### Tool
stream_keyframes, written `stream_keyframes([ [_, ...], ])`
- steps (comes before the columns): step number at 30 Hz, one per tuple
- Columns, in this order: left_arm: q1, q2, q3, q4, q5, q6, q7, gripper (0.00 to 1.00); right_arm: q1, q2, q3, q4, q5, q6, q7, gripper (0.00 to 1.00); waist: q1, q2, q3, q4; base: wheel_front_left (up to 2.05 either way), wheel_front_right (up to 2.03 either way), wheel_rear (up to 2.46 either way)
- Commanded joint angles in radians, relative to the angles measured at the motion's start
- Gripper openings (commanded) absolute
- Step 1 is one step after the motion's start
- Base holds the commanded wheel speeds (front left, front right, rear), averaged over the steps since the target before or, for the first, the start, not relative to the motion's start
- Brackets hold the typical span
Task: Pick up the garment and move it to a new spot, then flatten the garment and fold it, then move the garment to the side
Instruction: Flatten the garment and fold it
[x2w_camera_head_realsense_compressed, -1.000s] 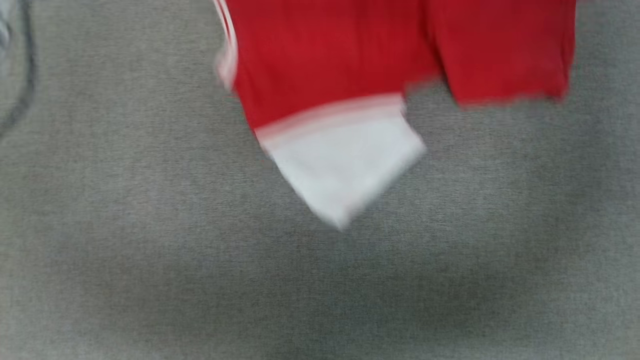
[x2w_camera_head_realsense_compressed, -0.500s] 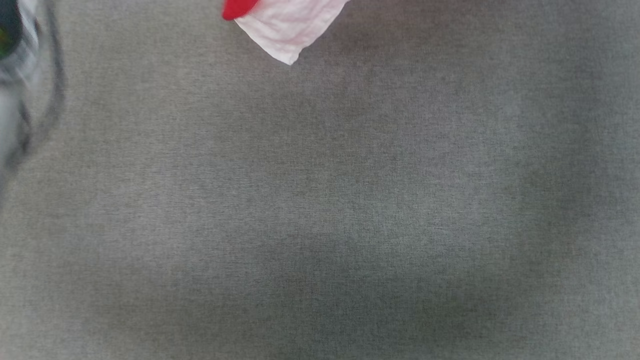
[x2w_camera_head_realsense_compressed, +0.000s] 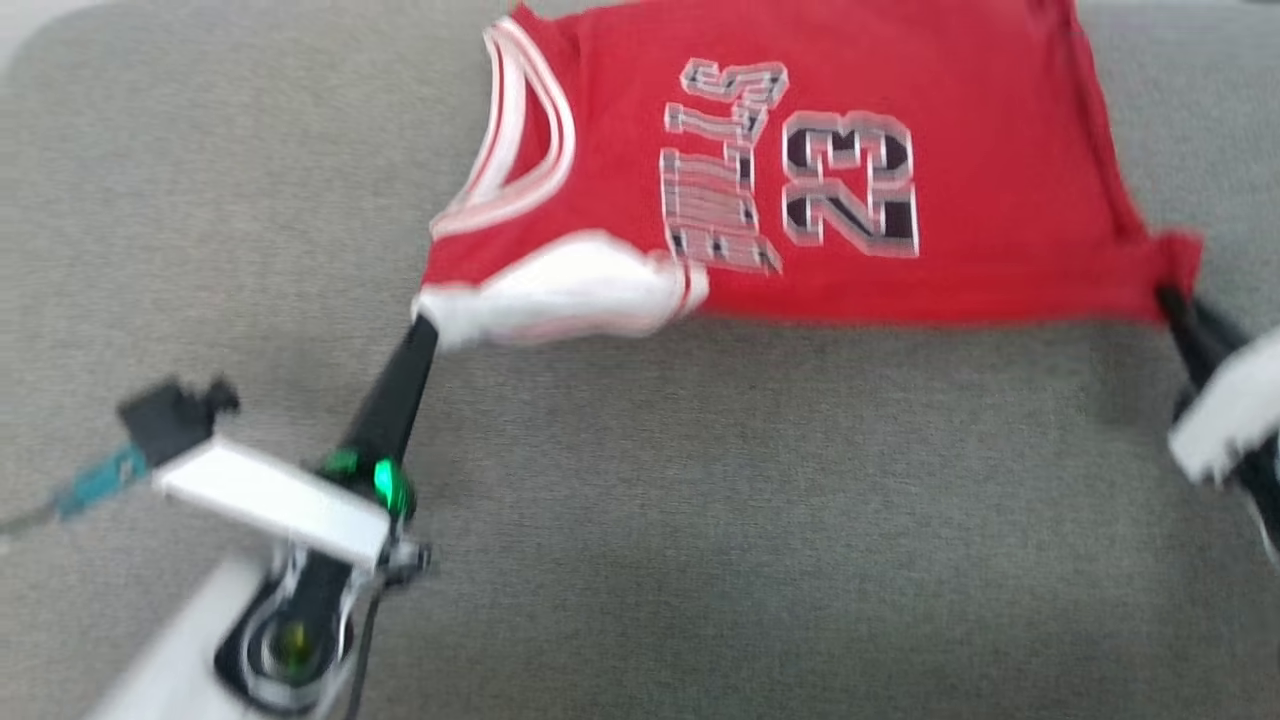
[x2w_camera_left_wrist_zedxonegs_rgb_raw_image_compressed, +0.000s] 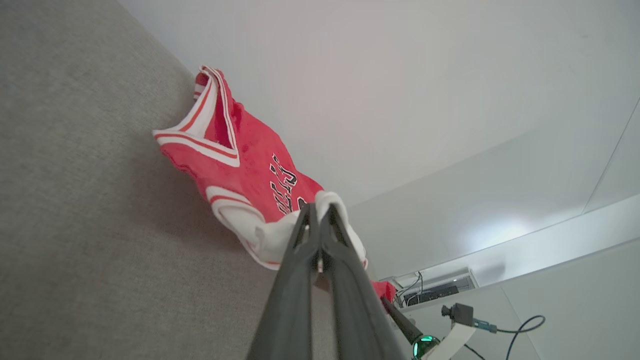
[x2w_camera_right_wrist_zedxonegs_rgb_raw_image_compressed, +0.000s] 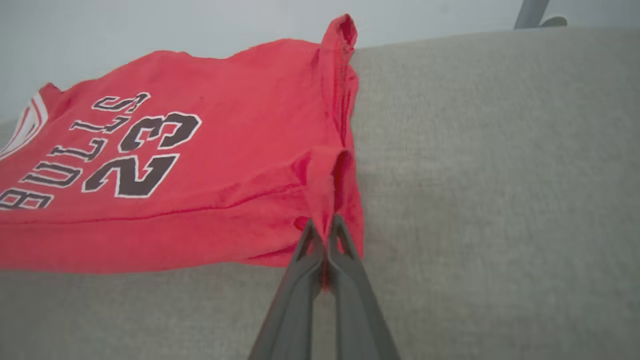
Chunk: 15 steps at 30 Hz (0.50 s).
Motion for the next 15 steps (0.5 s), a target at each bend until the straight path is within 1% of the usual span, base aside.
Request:
stream_keyframes([
  [1,0.060,-0.005,0.023,-0.029,0.029,0.001,-0.005,0.00,0.068,0.005,-0.024,-0.052,0.016,0.000,0.014,0.00,0.0000,-0.0001,-0.016,0.014,0.00,0.00,0.00],
  [2,0.106,-0.014,0.038,-0.056,0.033,0.001,-0.005,0.00,0.130,0.013,-0.041,-0.095,0.024,0.000,0.026,0.00,0.0000,-0.0001,-0.021,0.019,0.00,0.00,0.00],
  [5,0.227,-0.012,0.072,-0.138,0.071,0.001,-0.006,0.00,0.284,0.038,-0.124,-0.222,0.026,0.000,0.062,0.00,0.0000,-0.0001,-0.027,0.032,0.00,0.00,0.00],
  [9,0.359,0.013,0.099,-0.241,0.102,0.001,-0.006,0.00,0.456,0.093,-0.233,-0.395,0.013,0.000,0.141,0.00,0.0000,-0.0001,-0.024,0.040,0.00,0.00,0.00],
  [13,0.441,0.059,0.101,-0.339,0.116,0.001,-0.006,0.00,0.572,0.145,-0.327,-0.555,0.006,0.000,0.244,0.00,0.0000,-0.0001,-0.017,0.044,0.00,0.00,0.00],
  [14,0.451,0.072,0.097,-0.353,0.123,0.001,-0.006,0.00,0.590,0.156,-0.347,-0.587,0.003,0.000,0.264,0.00,0.0000,-0.0001,-0.016,0.044,0.00,0.00,0.00],
  [15,0.451,0.072,0.097,-0.353,0.123,0.001,-0.006,0.00,0.590,0.156,-0.347,-0.587,0.003,0.000,0.264,0.00,0.0000,-0.0001,-0.016,0.044,0.00,0.00,0.00],
])
